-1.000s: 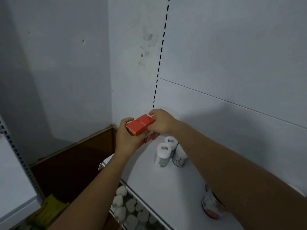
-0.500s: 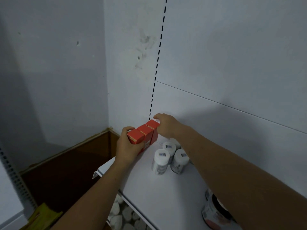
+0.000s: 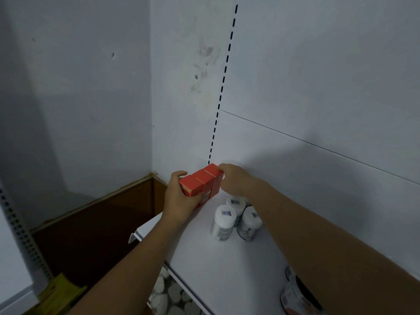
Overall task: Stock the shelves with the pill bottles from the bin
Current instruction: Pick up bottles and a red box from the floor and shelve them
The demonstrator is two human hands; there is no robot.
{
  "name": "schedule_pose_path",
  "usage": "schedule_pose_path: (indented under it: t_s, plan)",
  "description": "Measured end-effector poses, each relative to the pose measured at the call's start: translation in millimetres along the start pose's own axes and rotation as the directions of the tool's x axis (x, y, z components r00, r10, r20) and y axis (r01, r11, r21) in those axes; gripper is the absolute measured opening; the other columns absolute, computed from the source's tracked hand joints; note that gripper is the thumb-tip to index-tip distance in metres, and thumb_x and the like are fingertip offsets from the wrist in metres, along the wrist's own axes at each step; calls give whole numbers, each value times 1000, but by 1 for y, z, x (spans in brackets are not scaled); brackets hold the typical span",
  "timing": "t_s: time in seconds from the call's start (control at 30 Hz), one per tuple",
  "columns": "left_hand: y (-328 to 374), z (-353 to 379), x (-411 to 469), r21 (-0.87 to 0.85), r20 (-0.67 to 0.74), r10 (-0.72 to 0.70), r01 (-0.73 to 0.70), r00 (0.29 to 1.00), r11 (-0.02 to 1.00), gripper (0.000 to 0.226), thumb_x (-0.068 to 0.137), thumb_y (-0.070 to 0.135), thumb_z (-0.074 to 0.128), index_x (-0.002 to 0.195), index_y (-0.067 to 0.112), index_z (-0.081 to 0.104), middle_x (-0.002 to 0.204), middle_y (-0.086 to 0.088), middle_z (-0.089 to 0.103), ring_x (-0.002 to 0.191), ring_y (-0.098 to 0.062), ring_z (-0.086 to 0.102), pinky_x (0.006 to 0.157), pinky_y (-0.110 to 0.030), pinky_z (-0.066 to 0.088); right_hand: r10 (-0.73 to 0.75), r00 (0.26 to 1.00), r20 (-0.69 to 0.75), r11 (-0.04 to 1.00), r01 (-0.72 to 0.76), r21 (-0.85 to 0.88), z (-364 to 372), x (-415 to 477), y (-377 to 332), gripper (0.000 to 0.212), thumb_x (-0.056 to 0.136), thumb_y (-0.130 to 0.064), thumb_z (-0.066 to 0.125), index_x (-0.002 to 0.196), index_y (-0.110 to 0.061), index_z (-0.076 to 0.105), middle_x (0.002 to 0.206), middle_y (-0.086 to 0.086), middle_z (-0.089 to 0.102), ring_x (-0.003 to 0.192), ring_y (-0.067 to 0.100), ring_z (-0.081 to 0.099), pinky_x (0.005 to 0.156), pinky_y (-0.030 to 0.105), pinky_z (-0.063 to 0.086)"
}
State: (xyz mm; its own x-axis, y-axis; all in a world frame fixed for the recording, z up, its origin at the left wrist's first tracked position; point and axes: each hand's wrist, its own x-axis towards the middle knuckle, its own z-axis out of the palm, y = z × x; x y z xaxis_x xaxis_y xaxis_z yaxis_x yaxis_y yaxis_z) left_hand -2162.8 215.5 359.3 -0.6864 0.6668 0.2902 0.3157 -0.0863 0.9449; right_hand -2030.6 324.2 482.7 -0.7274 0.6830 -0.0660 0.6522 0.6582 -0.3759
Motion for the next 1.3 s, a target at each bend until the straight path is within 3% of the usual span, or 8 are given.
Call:
schedule_pose_path:
  t_s: [0.33, 0.57, 0.63, 0.73, 0.87, 0.93, 1.07, 1.3]
  plan:
    - [-4, 7, -3, 6, -48, -10, 10, 999, 1000, 82, 74, 16, 94, 137, 29, 44, 116, 27, 56, 104, 10, 58, 83, -15, 51, -14, 1000, -12, 1000, 14, -2, 1, -3, 1, 37, 96, -4, 50, 131, -8, 61, 129, 13, 65, 120, 31, 60, 104, 40, 49]
    - [-1, 4, -2, -11, 10, -17, 17, 1000, 1000, 85, 68, 21, 99, 133, 28, 44, 121, 10, 63, 108, -1, 63, 81, -10, 51, -3, 1000, -20, 1000, 3, 1, 3, -6, 2, 39, 95, -2, 52, 132, -7, 61, 129, 14, 64, 119, 31, 60, 101, 39, 49]
    - [1, 1, -3, -10, 30, -20, 21, 999, 1000, 93, 65, 30, 101, 138, 30, 42, 125, 8, 63, 112, -4, 63, 84, -12, 51, 2, 1000, -28, 1000, -2, -8, 4, -7, 3, 41, 94, -3, 53, 134, -7, 58, 131, 14, 61, 121, 32, 58, 101, 38, 48]
    - [8, -10, -6, 14, 60, -33, 33, 998, 999, 106, 64, 54, 97, 151, 35, 38, 136, 7, 57, 119, -11, 60, 98, -28, 52, 3, 999, -43, 1000, -4, -6, 3, -11, 3, 44, 93, -7, 55, 136, -11, 56, 132, 13, 58, 123, 31, 57, 102, 37, 46]
    - [28, -34, -9, 148, 11, -19, 17, 1000, 989, 99, 72, 82, 72, 155, 41, 34, 152, 5, 50, 136, -18, 50, 112, -47, 48, -21, 992, -123, 999, 24, 29, 2, -25, -4, 42, 92, -18, 59, 134, -15, 58, 127, 12, 61, 119, 32, 60, 102, 44, 49]
    - [46, -50, -12, 320, 16, 73, -74, 997, 944, 86, 83, 79, 63, 154, 38, 37, 155, 5, 48, 140, -20, 47, 113, -48, 45, -48, 987, -156, 999, 49, 2, 0, -35, -12, 53, 92, -20, 57, 144, -18, 52, 137, 11, 58, 127, 33, 56, 108, 47, 46]
    - [92, -86, -29, 660, 90, 267, -258, 960, 706, 70, 94, 68, 55, 153, 34, 40, 155, 2, 48, 142, -25, 45, 111, -51, 45, -190, 963, -189, 978, 168, -125, -9, -69, -42, 64, 100, -36, 57, 158, -26, 35, 161, 3, 41, 145, 27, 41, 118, 48, 34]
    - [151, -140, -118, 862, 97, 290, -226, 952, 453, 74, 94, 74, 49, 156, 34, 37, 159, 5, 43, 147, -23, 39, 113, -53, 39, -458, 871, -179, 877, 410, -250, -10, -149, -83, 76, 98, -61, 52, 162, -29, 27, 170, 1, 28, 153, 25, 30, 123, 49, 27]
